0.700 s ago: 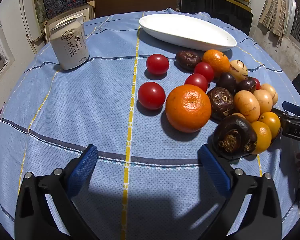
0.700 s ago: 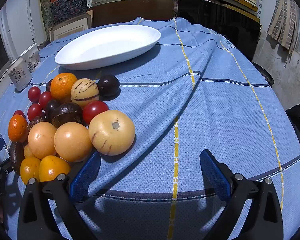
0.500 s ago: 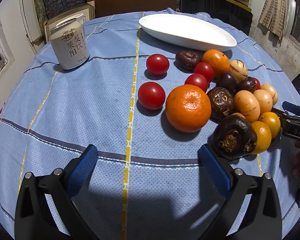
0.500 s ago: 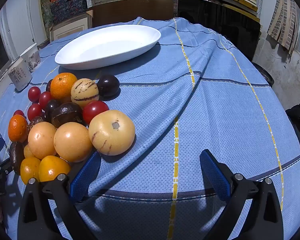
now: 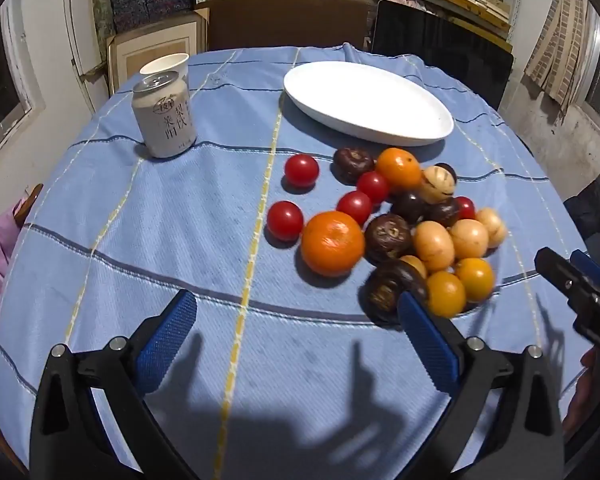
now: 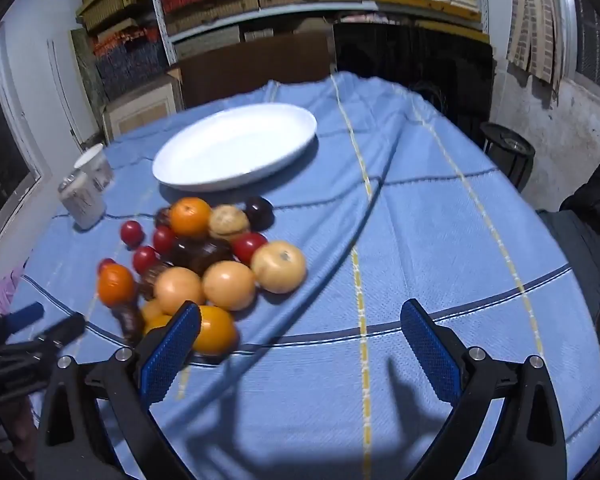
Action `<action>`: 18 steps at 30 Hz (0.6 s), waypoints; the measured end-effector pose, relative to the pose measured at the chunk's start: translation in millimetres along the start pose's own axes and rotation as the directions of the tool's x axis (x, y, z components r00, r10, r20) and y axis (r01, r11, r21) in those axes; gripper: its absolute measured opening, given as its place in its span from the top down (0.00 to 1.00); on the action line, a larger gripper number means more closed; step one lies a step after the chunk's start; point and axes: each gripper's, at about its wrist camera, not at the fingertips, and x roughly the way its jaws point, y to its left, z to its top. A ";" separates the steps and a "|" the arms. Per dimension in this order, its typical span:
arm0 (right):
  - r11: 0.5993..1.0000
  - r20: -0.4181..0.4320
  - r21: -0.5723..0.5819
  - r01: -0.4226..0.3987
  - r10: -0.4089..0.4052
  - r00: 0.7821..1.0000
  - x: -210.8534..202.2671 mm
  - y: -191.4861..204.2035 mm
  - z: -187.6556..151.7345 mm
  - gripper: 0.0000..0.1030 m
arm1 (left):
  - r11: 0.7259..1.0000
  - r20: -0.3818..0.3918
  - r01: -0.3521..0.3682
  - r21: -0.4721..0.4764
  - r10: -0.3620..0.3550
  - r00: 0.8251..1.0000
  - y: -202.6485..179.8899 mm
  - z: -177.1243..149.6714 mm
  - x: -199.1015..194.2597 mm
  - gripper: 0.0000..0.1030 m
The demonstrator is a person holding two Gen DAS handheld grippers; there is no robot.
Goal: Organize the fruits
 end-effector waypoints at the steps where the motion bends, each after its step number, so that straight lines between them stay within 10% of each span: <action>1: 1.000 0.016 -0.018 -0.001 0.002 1.000 -4.5 5.2 -2.0 0.03 | 1.000 -0.002 -0.003 -0.003 0.003 1.000 -2.0 -0.9 -0.3 0.04; 18: 0.999 0.047 -0.032 -0.019 0.021 0.999 -18.9 7.5 -20.9 0.03 | 1.000 -0.004 -0.004 -0.014 0.004 1.000 -12.5 -17.0 -11.5 0.04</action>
